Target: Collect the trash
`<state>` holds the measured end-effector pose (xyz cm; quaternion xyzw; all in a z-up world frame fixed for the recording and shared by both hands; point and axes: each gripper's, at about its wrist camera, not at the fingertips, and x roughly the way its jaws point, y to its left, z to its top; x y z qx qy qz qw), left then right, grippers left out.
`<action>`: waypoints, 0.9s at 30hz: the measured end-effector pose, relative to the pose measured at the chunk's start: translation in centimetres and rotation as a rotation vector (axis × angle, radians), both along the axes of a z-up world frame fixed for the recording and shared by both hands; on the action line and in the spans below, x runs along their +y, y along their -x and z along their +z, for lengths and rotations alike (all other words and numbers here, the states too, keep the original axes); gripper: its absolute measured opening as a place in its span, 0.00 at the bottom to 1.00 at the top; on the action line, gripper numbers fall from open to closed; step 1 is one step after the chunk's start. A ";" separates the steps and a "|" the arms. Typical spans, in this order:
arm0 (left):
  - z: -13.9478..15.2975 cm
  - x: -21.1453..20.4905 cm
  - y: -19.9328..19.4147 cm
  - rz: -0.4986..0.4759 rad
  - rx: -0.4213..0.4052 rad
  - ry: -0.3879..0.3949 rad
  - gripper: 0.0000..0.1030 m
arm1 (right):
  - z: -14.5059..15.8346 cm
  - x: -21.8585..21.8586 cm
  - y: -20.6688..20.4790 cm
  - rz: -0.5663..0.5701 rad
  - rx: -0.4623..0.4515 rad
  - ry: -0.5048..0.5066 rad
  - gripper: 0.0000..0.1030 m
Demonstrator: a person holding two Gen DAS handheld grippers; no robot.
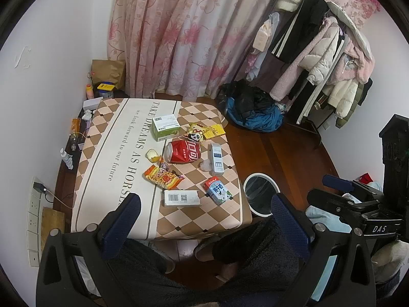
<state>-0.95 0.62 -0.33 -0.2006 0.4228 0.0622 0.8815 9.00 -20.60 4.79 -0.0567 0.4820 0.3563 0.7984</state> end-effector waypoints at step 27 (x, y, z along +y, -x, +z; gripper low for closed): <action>-0.4 0.0 0.4 0.002 0.002 -0.003 1.00 | -0.3 0.3 0.2 0.005 0.012 0.000 1.00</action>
